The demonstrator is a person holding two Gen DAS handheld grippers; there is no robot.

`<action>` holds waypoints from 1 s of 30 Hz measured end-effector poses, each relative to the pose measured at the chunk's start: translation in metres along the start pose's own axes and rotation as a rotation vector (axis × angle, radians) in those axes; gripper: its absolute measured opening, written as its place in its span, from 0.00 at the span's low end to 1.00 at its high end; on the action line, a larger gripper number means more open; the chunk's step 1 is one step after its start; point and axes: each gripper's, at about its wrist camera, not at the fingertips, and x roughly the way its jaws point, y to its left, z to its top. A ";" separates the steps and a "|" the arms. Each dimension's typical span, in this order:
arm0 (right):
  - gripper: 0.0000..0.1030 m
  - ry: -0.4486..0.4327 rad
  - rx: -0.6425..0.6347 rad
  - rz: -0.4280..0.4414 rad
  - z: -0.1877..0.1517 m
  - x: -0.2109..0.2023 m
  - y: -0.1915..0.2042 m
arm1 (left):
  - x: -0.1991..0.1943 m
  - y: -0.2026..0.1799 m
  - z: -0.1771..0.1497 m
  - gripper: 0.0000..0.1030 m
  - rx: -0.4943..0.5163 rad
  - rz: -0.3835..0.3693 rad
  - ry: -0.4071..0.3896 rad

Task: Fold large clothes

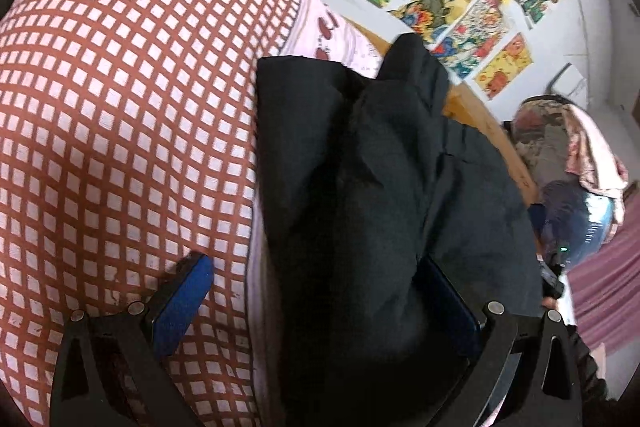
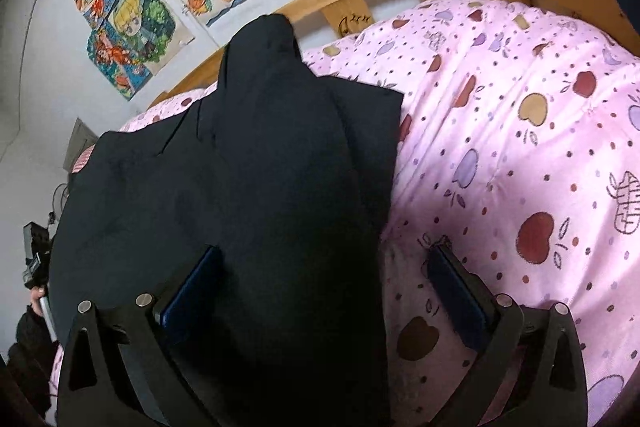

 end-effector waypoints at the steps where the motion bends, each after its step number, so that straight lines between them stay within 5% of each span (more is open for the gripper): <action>1: 0.99 0.013 -0.003 0.012 0.000 0.000 0.001 | -0.003 0.001 -0.002 1.00 -0.001 -0.021 -0.003; 11: 0.99 0.134 0.050 0.155 -0.013 0.015 0.022 | -0.004 -0.005 -0.019 0.99 0.008 -0.114 0.086; 16: 0.96 0.121 0.074 0.132 -0.020 0.016 0.034 | 0.001 -0.007 -0.021 0.97 -0.049 -0.130 0.122; 21: 0.70 0.108 0.110 0.111 -0.020 0.007 0.042 | 0.008 -0.017 -0.016 0.74 -0.094 -0.122 0.103; 25: 0.37 0.099 0.062 0.072 -0.016 -0.006 0.052 | 0.003 -0.020 -0.019 0.56 -0.157 -0.118 0.074; 30: 0.20 0.046 0.010 0.047 -0.004 -0.036 0.074 | -0.014 -0.027 -0.017 0.36 -0.144 -0.095 0.026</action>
